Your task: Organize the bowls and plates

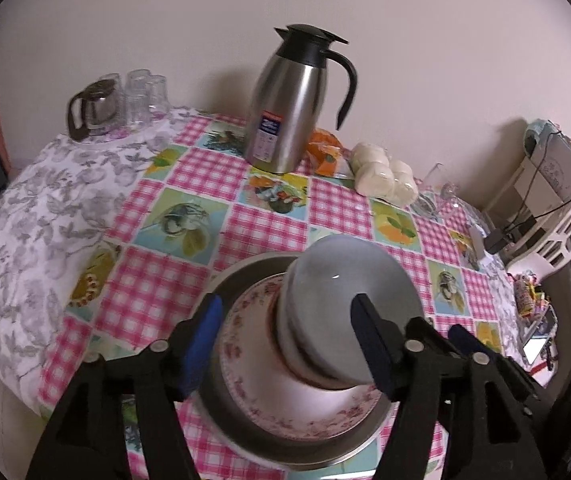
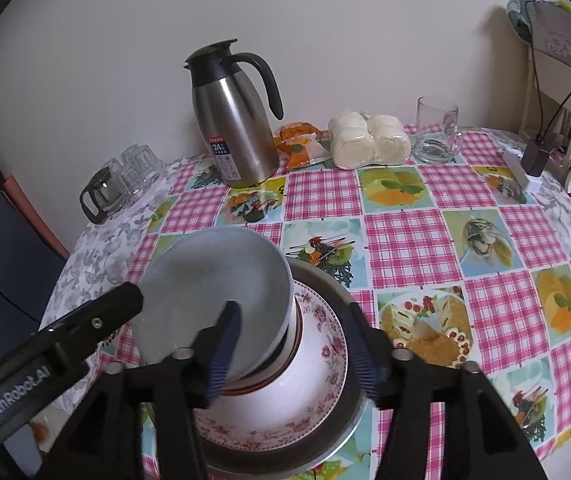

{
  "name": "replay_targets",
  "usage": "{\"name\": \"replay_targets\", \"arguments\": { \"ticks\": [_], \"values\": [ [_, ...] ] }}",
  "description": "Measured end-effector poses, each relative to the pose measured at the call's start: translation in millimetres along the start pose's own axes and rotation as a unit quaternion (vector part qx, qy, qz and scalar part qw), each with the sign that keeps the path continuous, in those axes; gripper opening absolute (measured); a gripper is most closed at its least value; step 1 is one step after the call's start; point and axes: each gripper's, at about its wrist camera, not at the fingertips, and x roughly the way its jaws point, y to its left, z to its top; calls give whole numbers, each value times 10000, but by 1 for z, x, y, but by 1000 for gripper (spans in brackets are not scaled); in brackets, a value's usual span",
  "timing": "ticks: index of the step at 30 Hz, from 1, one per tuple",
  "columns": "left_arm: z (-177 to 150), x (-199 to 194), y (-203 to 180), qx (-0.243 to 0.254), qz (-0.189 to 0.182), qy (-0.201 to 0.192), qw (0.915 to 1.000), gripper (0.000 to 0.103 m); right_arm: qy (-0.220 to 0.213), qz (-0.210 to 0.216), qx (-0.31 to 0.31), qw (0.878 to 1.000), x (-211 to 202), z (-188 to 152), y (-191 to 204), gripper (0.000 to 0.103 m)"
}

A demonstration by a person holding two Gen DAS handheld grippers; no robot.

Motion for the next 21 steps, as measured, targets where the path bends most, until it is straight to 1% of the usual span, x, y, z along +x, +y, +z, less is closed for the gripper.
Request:
{"name": "replay_targets", "arguments": {
  "ticks": [1, 3, 5, 8, 14, 19, 21],
  "values": [
    [-2, -1, 2, -4, 48, -3, 10000, 70, -7, -5, -8, 10000, -1, -1, 0, 64],
    [-7, -3, 8, -49, 191, 16, 9998, 79, -11, -22, -17, 10000, -4, -6, -2, 71],
    [-11, -5, 13, -97, 292, 18, 9995, 84, -4, -77, -11, 10000, -6, -12, -4, 73],
    [-19, -6, 20, -114, 409, 49, 9991, 85, -33, -65, 17, 10000, -10, -19, -8, 79],
    [-36, -9, 27, 4, 608, 24, 9981, 94, -116, -57, 0, 9999, -18, -35, -14, 86],
    [-49, -6, 31, 92, 787, 166, 9967, 97, 2, -122, 21, 9999, -14, -49, -21, 89],
    [-55, -5, 33, 105, 799, 221, 9965, 97, 43, -155, 26, 9999, -12, -54, -23, 94]
  ]
}}
